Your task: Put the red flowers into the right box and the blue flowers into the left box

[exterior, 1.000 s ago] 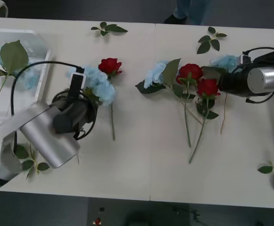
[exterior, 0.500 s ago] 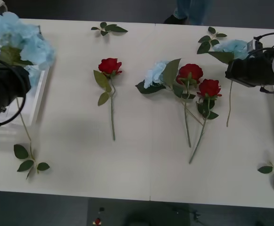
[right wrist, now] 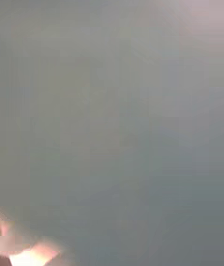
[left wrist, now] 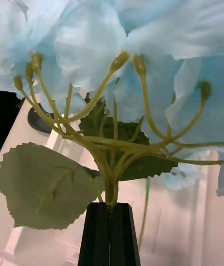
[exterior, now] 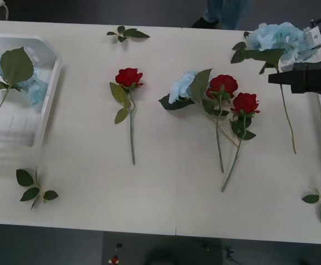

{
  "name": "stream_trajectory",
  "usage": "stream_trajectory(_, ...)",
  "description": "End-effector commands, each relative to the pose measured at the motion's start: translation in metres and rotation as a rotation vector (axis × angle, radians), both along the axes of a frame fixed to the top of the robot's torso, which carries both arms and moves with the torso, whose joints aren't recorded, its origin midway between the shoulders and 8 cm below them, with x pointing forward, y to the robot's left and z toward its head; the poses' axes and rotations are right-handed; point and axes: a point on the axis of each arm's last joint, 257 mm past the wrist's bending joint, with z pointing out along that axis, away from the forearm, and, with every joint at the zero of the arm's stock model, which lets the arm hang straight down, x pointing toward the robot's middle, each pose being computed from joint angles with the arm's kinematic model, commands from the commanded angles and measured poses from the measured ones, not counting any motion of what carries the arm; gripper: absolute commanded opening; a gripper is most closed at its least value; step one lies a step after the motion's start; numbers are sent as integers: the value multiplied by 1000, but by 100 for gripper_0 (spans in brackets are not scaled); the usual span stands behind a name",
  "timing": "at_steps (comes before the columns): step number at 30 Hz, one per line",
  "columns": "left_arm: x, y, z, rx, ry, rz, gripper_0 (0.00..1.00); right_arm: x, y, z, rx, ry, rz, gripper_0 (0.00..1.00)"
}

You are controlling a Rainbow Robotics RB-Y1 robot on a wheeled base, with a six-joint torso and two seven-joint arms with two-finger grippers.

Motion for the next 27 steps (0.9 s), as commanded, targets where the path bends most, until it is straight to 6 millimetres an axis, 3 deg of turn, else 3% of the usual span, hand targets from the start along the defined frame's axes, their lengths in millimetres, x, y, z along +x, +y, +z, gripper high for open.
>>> stream_trajectory(1, 27, 17, 13, 72, 2, -31, 0, -30, 34, 38, 16, -147, 178, 0)
stream_trajectory(6, 52, 40, 5, 93, 4, -33, 0, -71, 75, 57, 80, -262, 337, 0)
stream_trajectory(10, 59, 45, -4, 80, 19, -57, 0, -101, 103, 67, 155, -260, 406, 0)
stream_trajectory(11, 59, 46, -5, 83, 21, -60, 10, -105, 108, 69, 162, -264, 413, 0)
stream_trajectory(13, 59, 46, -5, 83, 21, -60, 64, -110, 120, 71, 179, -275, 421, 0)
stream_trajectory(15, 60, 44, -6, 77, 21, -63, 94, -113, 132, 73, 201, -287, 424, 0)
stream_trajectory(16, 60, 40, -7, 67, 21, -73, 100, -113, 138, 75, 213, -291, 422, 0)
stream_trajectory(20, 54, 26, -15, 25, 38, -119, 100, -110, 156, 75, 226, -321, 418, 0)
stream_trajectory(23, 44, 2, -17, 4, 45, -187, 100, -109, 172, 77, 236, -349, 417, 0)
stream_trajectory(27, 19, -67, -18, -4, 46, -378, 100, -113, 193, 83, 225, -402, 437, 0)
